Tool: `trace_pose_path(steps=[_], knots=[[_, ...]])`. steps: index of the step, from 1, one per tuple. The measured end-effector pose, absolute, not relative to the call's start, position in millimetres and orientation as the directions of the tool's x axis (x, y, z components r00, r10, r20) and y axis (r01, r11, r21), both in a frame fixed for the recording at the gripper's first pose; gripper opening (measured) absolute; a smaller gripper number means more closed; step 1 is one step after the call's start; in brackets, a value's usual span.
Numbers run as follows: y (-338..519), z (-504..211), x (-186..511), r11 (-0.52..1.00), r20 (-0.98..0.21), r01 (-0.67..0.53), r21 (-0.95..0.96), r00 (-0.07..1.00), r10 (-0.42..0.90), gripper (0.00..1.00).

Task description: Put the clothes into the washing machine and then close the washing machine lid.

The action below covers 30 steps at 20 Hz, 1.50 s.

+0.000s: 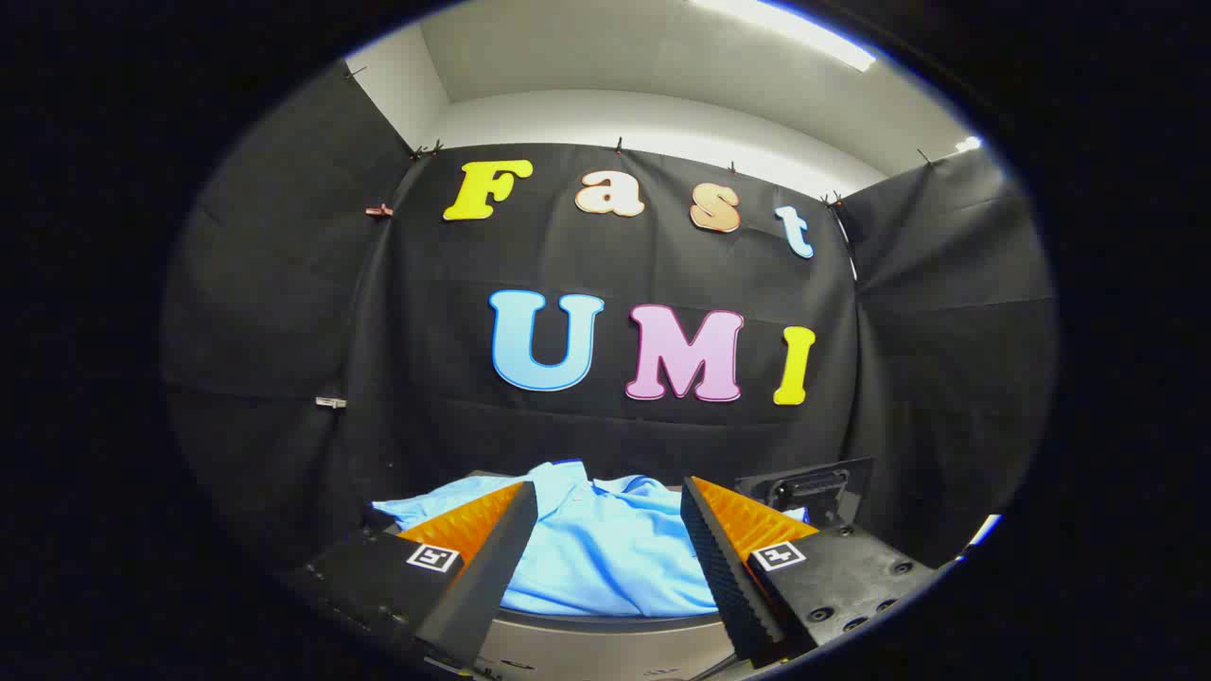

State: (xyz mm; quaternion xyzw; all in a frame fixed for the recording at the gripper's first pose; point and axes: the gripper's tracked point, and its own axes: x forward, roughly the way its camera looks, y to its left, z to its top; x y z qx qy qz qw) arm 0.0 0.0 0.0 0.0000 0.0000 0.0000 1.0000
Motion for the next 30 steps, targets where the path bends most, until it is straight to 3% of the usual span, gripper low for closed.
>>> trace_pose_path(steps=[18,30], knots=[[9,10,10,0.999,-0.001,-0.022,-0.043,1.0,0.022,0.96],[14,-7,40,0.997,-0.123,-0.065,-0.03,0.991,0.061,0.96]])
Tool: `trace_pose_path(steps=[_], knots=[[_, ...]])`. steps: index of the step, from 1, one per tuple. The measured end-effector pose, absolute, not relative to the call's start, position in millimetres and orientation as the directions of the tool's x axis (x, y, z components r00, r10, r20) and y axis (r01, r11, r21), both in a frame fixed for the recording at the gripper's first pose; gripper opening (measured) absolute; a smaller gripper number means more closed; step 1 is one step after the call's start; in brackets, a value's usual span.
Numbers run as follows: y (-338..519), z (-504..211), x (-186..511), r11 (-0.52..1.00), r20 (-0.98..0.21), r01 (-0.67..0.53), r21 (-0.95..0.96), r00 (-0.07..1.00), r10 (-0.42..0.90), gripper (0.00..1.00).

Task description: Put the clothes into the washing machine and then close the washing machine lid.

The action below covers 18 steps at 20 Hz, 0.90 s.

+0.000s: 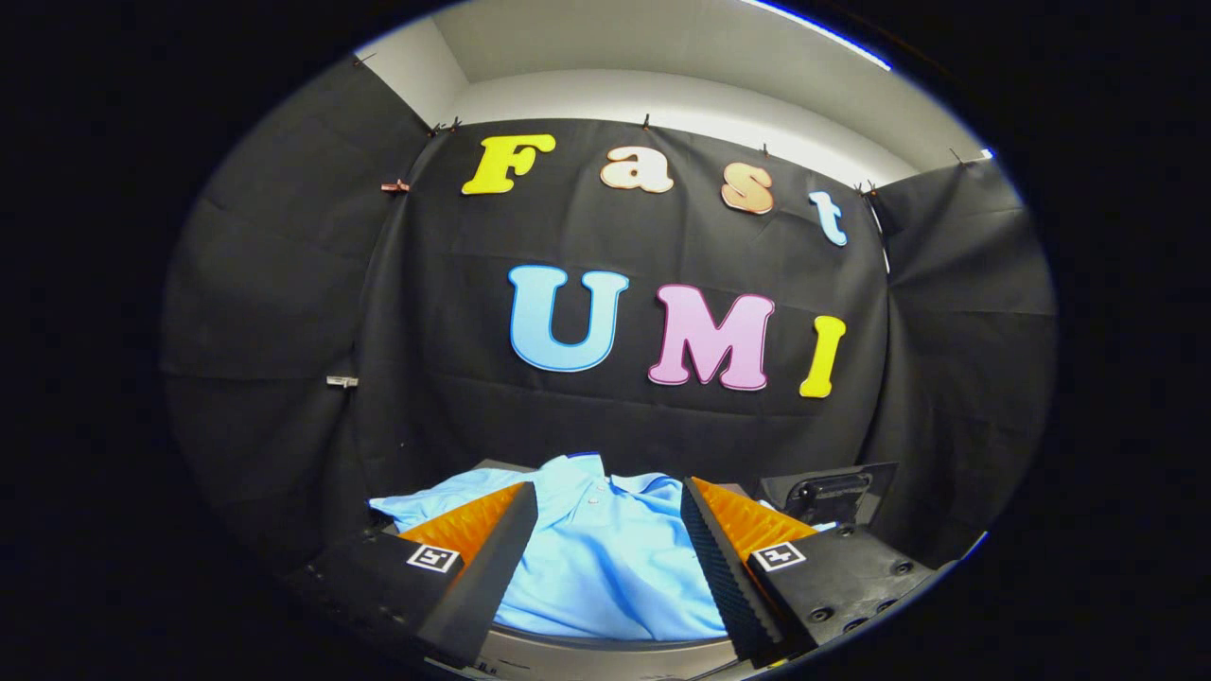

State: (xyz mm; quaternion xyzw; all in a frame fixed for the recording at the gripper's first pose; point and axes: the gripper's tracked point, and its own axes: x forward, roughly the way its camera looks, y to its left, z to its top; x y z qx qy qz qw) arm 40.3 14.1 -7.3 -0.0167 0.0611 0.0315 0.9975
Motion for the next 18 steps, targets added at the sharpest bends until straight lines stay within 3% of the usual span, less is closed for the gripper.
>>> trace_pose_path(steps=[10,18], knots=[[35,-46,95,0.989,-0.352,-0.146,0.002,0.926,0.137,0.94],[29,-91,137,0.996,-0.545,-0.081,0.024,0.834,0.081,0.95]])
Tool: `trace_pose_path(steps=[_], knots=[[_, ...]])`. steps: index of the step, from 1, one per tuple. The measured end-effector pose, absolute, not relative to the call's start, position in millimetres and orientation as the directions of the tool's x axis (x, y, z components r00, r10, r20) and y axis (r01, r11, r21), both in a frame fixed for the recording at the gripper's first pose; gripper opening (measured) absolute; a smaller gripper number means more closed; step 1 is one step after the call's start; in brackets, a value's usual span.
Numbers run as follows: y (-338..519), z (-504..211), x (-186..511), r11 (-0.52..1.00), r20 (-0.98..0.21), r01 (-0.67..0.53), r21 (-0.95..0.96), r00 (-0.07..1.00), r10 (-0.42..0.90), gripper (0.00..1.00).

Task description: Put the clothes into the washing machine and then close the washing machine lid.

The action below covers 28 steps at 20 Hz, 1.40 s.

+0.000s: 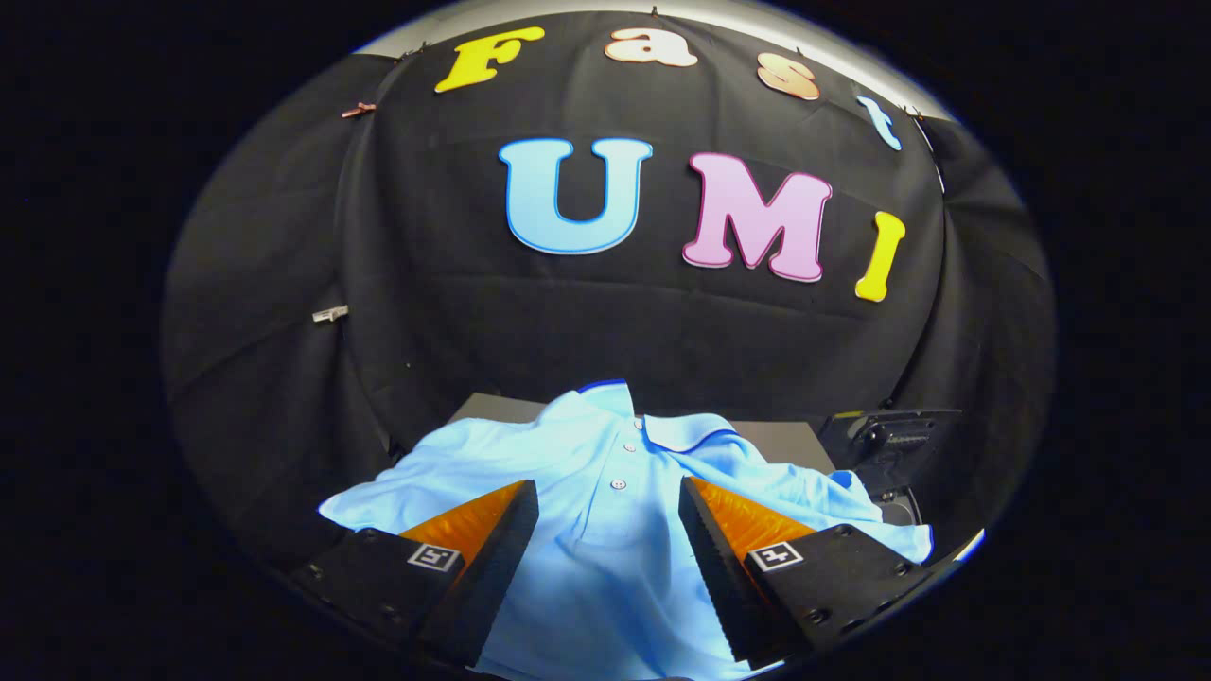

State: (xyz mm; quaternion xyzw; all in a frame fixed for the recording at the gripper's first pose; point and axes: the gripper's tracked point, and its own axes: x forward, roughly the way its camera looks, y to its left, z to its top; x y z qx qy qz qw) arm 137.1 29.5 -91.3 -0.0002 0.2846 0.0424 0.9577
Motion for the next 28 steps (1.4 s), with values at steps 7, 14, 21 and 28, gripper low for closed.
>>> trace_pose_path(steps=[7,14,21,28], knots=[[27,-134,149,0.997,-0.676,-0.075,0.011,0.734,0.062,0.95],[28,-143,148,0.997,-0.757,-0.041,0.06,0.649,0.072,0.96],[21,-144,153,0.993,-0.747,-0.111,0.042,0.657,0.105,0.18],[14,-135,144,0.992,-0.754,-0.11,0.059,0.647,0.116,0.05]])
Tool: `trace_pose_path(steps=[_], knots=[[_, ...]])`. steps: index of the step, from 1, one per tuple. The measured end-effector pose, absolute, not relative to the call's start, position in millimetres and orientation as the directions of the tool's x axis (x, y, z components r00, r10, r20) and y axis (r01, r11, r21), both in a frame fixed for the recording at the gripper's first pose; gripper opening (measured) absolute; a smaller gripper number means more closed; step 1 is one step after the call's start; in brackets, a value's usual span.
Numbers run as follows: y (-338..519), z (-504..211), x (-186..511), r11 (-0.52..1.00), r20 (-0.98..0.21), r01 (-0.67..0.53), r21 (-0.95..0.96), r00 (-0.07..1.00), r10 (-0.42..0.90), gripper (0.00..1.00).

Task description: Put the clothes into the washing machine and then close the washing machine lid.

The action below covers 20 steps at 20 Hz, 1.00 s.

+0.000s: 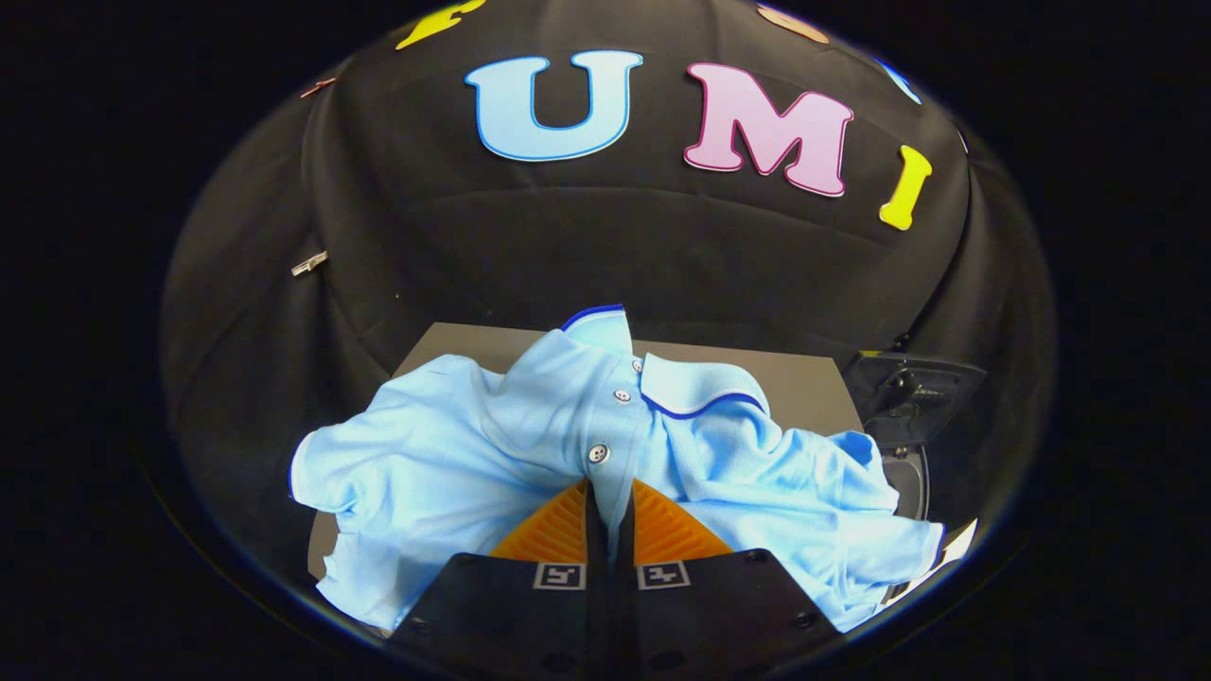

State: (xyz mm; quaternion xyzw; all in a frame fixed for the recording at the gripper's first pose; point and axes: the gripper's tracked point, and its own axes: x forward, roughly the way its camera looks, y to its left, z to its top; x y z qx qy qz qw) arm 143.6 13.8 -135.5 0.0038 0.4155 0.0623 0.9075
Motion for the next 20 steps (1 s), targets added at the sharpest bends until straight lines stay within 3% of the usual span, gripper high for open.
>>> trace_pose_path(steps=[20], knots=[[-56,-85,110,0.965,-0.699,-0.124,0.23,0.669,0.252,0.05]])
